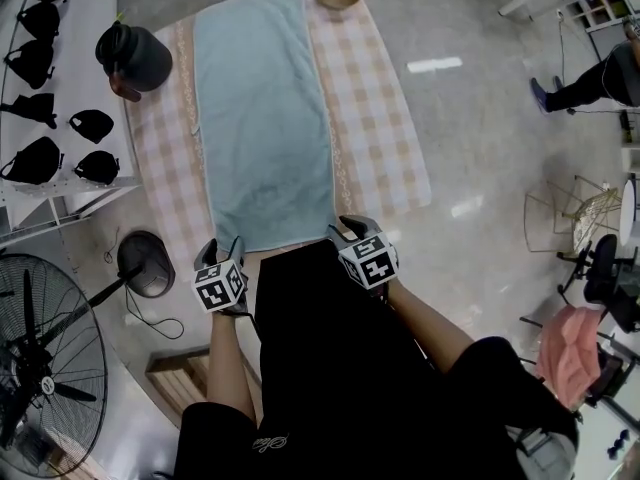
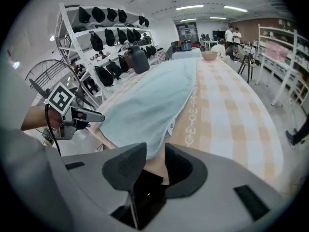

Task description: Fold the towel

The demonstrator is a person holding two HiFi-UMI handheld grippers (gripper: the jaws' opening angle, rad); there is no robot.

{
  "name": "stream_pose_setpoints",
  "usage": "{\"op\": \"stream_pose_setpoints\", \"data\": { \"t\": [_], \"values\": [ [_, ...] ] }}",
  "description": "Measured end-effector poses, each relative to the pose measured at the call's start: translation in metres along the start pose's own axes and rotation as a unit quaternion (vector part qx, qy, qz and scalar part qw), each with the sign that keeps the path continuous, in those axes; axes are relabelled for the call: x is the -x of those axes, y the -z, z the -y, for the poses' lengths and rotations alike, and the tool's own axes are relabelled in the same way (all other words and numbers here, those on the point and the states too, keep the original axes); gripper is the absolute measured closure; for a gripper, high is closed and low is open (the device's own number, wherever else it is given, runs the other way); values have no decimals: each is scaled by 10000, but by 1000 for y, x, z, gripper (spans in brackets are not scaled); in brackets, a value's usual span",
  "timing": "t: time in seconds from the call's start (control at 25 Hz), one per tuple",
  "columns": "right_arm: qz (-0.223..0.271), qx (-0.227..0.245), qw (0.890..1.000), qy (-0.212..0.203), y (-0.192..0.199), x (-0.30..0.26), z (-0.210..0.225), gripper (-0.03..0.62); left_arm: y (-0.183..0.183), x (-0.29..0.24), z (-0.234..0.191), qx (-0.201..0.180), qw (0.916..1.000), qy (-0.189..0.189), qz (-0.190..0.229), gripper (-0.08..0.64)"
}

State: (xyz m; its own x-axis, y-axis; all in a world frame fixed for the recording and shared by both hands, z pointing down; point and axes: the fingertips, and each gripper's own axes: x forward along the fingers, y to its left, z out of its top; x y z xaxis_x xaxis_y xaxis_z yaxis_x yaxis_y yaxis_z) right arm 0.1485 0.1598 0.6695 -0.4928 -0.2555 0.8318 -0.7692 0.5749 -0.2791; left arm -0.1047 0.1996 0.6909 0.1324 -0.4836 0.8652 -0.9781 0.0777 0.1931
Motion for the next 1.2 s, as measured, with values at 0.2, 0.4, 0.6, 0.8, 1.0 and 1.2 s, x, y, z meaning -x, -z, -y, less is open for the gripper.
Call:
{"op": "stream_pose_setpoints", "data": {
  "t": [0.2, 0.4, 0.6, 0.8, 1.0, 1.2],
  "values": [
    [-20, 68, 9999, -87, 3, -2, -4, 468, 4, -1, -7, 78, 9999, -39, -55, 291],
    [-101, 86, 9999, -42, 5, -7, -4, 465, 6, -3, -9, -8, 9998, -202, -86, 309],
    [-180, 185, 9996, 141, 8, -6, 3, 562, 11, -2, -4, -32, 9998, 24, -202, 447],
    [-116, 294, 9995, 88, 6, 0, 7, 572, 12, 1, 8, -216, 9993, 147, -250, 501],
    [-68, 352, 9993, 98, 7, 9, 13, 574, 10, 11, 23, -429, 9985, 248, -213, 508],
    [46, 405, 9991, 152, 7, 26, 22, 575, 20, 22, 48, -652, 9963, 494, -281, 512]
  ]
}}
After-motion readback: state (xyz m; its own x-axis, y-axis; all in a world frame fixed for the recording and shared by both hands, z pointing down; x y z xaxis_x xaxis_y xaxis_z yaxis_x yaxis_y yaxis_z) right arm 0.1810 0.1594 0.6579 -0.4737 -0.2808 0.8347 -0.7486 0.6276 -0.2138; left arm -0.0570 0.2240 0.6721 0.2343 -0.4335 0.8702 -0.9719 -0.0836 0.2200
